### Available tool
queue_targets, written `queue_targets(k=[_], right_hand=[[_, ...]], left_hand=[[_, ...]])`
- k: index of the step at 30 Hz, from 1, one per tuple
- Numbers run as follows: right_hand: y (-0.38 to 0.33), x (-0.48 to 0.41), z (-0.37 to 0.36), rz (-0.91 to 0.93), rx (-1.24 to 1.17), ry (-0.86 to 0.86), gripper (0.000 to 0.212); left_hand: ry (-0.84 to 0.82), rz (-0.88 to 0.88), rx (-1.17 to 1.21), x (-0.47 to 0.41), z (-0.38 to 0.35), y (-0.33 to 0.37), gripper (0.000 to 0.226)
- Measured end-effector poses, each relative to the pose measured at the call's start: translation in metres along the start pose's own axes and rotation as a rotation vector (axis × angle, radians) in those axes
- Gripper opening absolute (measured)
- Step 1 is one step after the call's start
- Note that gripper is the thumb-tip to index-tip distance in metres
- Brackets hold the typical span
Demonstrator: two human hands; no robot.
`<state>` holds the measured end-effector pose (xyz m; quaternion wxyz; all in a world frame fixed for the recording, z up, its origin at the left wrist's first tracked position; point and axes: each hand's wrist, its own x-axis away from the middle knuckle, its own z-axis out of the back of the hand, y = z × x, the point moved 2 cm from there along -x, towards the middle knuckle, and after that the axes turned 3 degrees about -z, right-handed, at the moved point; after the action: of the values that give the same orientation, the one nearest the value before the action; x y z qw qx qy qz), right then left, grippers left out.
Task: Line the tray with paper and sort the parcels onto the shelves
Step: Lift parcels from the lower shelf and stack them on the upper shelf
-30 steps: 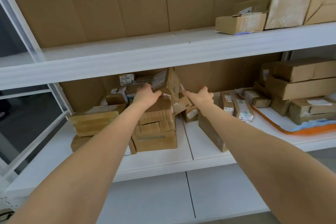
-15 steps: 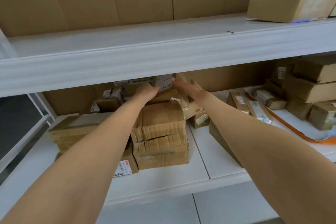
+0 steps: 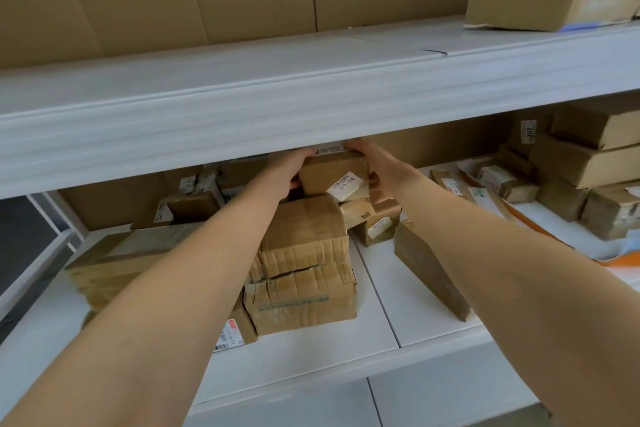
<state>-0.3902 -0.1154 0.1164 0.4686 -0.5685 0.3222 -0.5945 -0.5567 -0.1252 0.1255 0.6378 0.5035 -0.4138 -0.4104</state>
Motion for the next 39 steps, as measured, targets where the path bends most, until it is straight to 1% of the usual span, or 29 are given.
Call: queue_targets(k=[1,3,5,6,7,9,10,11,13,14,15,17,18,21,23,25,27,31,36,39], right_hand=[[0.000,0.001,0.004,-0.008,-0.074,0.000,0.037],[0.000,0.004,0.011,-0.030,-0.240,-0.003,0.029],[0.000,0.007,0.019,-0.022,-0.334,-0.009,0.022],[0.000,0.008,0.022,-0.013,-0.372,-0.017,0.020],[-0.001,0.008,0.024,-0.004,-0.400,-0.031,0.018],[-0.001,0.008,0.026,0.011,-0.461,-0.070,0.015],[-0.001,0.007,0.026,0.018,-0.486,-0.094,0.016],[0.000,0.005,0.027,0.031,-0.506,-0.119,0.020],[0.003,-0.002,0.028,0.034,-0.529,-0.148,0.033],[0.005,-0.005,0.027,0.024,-0.493,-0.133,0.039],[0.008,-0.008,0.027,0.016,-0.394,-0.073,0.045],[0.019,-0.012,0.024,0.010,-0.107,0.089,0.052],[0.024,-0.013,0.022,0.005,-0.026,0.117,0.054],[0.038,-0.017,0.015,-0.047,0.091,0.093,0.063],[0.043,-0.018,0.013,-0.059,0.156,0.072,0.062],[0.046,-0.020,0.011,-0.058,0.165,0.059,0.062],[0.051,-0.025,0.008,-0.097,0.165,0.056,0.066],[0.055,-0.034,0.005,-0.144,0.041,0.035,0.068],[0.055,-0.038,0.002,-0.151,-0.103,0.003,0.072],[0.055,-0.041,0.005,-0.119,-0.179,0.047,0.066]], left_hand=[[-0.021,-0.007,0.028,0.000,-0.004,0.002,0.043],[-0.072,-0.014,0.104,0.001,-0.010,0.004,0.032],[-0.137,0.009,0.164,0.003,-0.015,0.007,0.023],[-0.187,0.029,0.175,0.004,-0.016,0.008,0.022],[-0.239,0.054,0.178,0.005,-0.017,0.009,0.027],[-0.304,0.093,0.171,0.003,-0.020,0.008,0.048],[-0.308,0.105,0.175,0.002,-0.020,0.007,0.054],[-0.278,0.111,0.198,0.002,-0.020,0.008,0.052],[-0.193,0.094,0.257,0.001,-0.019,0.009,0.035],[-0.160,0.076,0.272,0.000,-0.018,0.009,0.030],[-0.126,0.066,0.278,-0.001,-0.017,0.009,0.030],[-0.066,0.063,0.296,-0.005,-0.014,0.004,0.034],[-0.046,0.067,0.300,-0.008,-0.012,0.001,0.037],[0.003,0.089,0.291,-0.013,-0.005,-0.007,0.045],[0.016,0.092,0.291,-0.013,-0.002,-0.011,0.046],[0.031,0.083,0.292,-0.013,0.001,-0.014,0.046],[0.039,0.065,0.284,-0.014,0.003,-0.016,0.049],[0.045,0.045,0.264,-0.011,0.001,-0.015,0.057],[0.014,0.030,0.257,-0.013,-0.005,-0.016,0.050],[0.017,0.018,0.259,-0.010,-0.010,-0.014,0.047]])
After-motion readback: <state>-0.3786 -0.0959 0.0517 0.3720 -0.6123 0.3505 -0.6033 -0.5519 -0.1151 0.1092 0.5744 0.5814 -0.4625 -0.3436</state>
